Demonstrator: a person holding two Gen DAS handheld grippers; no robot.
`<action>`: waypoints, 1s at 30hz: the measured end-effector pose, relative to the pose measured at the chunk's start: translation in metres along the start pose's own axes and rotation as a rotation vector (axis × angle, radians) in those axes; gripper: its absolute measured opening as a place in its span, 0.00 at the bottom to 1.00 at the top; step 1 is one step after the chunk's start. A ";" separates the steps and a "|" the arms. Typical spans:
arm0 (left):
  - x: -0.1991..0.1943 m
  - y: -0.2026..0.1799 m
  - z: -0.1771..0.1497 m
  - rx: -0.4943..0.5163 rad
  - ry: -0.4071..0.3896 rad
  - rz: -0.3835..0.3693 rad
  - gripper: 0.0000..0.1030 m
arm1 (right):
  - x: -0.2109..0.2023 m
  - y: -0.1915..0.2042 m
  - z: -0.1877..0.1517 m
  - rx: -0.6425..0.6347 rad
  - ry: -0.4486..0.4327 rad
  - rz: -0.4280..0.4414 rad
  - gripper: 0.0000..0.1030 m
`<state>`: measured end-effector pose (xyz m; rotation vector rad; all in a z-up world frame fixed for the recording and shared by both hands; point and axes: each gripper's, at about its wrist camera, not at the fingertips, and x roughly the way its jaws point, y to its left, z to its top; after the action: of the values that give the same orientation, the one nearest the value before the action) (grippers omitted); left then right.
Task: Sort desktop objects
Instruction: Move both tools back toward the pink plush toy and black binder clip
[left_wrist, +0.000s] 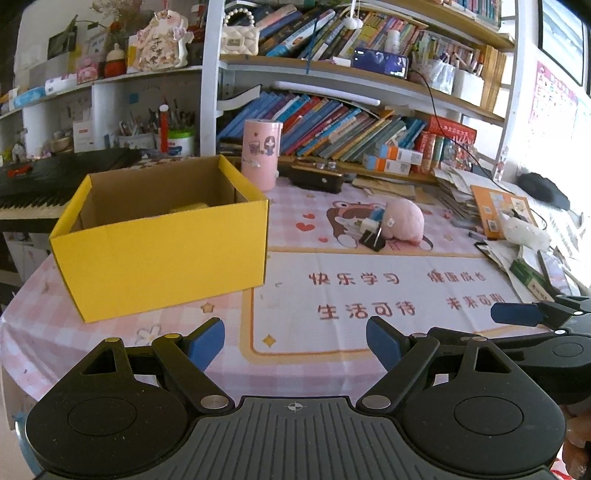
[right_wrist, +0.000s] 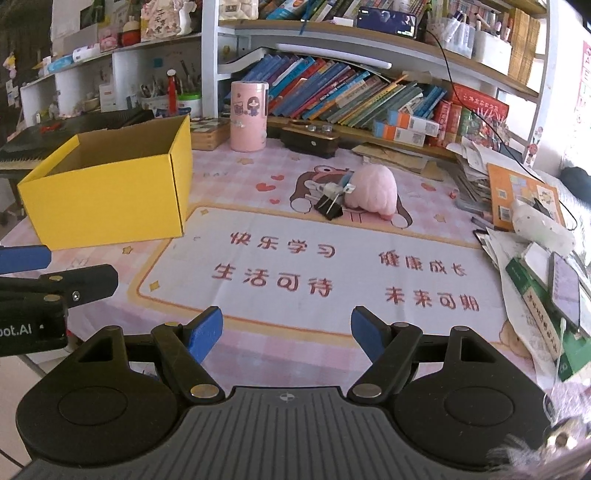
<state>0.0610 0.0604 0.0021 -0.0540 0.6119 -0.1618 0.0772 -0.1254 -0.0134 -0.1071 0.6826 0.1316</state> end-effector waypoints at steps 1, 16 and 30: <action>0.003 -0.001 0.002 0.001 0.000 0.000 0.84 | 0.002 -0.001 0.002 -0.001 -0.001 0.001 0.73; 0.054 -0.031 0.027 0.008 0.031 -0.027 0.84 | 0.041 -0.045 0.029 0.007 0.027 -0.019 0.75; 0.101 -0.078 0.049 -0.004 0.044 -0.036 0.84 | 0.072 -0.109 0.052 0.004 0.039 -0.038 0.77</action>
<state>0.1603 -0.0336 -0.0076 -0.0658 0.6558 -0.1969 0.1821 -0.2196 -0.0132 -0.1188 0.7191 0.0914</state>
